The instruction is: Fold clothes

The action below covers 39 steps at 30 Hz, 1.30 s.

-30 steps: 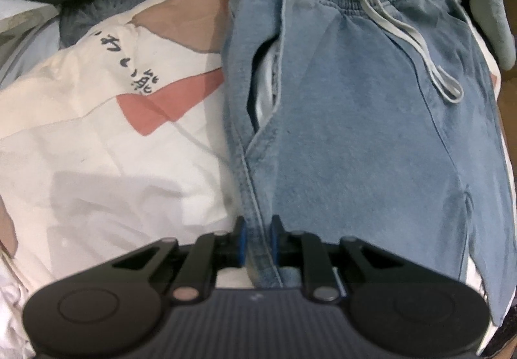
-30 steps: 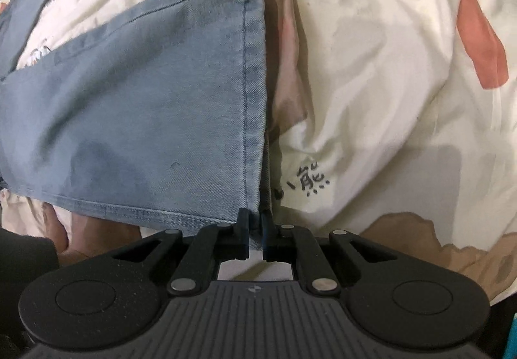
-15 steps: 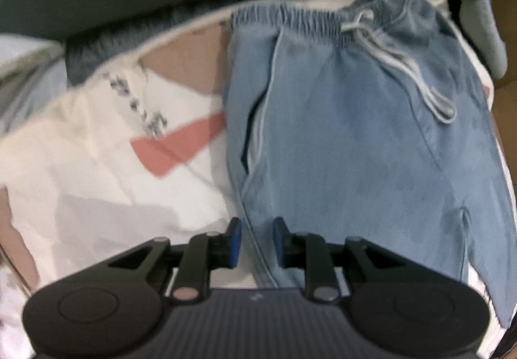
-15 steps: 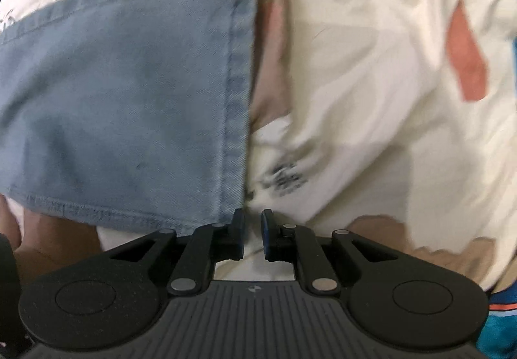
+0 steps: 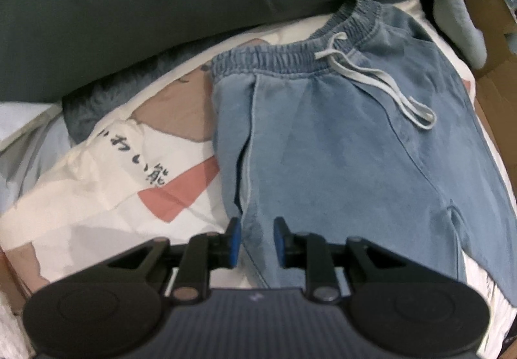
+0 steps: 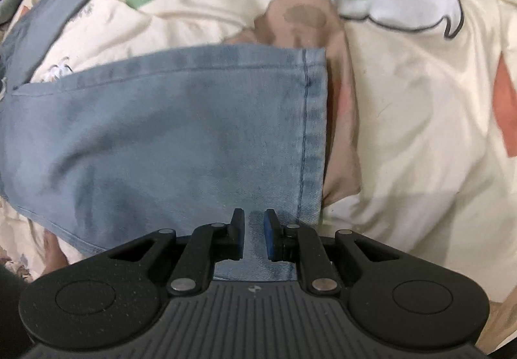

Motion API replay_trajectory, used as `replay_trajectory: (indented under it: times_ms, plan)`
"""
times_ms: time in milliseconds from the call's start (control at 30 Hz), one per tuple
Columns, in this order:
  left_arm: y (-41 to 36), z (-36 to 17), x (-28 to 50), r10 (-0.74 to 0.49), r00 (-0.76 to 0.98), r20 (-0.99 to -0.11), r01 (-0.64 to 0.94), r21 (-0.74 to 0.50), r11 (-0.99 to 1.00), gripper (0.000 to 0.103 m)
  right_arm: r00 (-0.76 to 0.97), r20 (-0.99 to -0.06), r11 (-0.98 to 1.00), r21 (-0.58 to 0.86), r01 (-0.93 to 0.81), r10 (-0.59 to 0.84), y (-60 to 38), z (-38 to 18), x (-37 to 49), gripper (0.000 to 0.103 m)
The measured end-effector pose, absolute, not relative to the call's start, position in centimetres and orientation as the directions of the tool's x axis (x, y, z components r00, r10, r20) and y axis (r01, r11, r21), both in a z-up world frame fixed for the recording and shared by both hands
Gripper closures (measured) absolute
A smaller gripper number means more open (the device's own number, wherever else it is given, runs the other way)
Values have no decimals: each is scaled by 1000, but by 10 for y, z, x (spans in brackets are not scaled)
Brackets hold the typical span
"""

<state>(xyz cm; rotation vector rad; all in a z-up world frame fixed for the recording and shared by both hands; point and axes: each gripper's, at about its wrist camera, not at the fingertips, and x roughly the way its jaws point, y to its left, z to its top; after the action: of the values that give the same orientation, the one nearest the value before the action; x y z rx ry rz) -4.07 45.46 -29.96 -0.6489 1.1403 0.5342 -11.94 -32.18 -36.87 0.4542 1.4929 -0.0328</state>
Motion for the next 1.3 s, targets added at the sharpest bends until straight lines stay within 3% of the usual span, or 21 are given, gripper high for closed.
replay_trajectory:
  times_ms: [300, 367, 433, 833, 867, 933, 1133, 1300]
  plan:
    - [464, -295, -18, 82, 389, -918, -647, -209, 733, 81, 89, -971, 923, 238, 302, 221, -320, -380, -114, 88]
    - [468, -298, -9, 85, 395, -915, -643, -210, 737, 81, 99, -970, 923, 242, 298, 223, -321, -377, -111, 82]
    - [471, -304, -1, 84, 398, -913, -634, -207, 745, 81, 108, -971, 925, 237, 295, 214, -322, -372, -107, 69]
    - [517, -342, 29, 74, 399, -914, -695, -249, 674, 83, 155, -961, 908, 267, 323, 227, -315, -360, -84, 67]
    - [520, -342, 31, 83, 399, -913, -697, -243, 675, 86, 155, -961, 908, 267, 321, 228, -313, -361, -81, 67]
    - [527, -345, 32, 105, 384, -917, -712, -222, 667, 100, 145, -965, 915, 256, 312, 220, -310, -363, -77, 67]
    - [529, -353, 35, 140, 333, -932, -705, -147, 694, 100, 107, -975, 934, 217, 284, 194, -302, -374, -68, 62]
    - [527, -344, 34, 124, 338, -933, -716, -170, 678, 100, 97, -975, 941, 219, 257, 200, -299, -377, -70, 61]
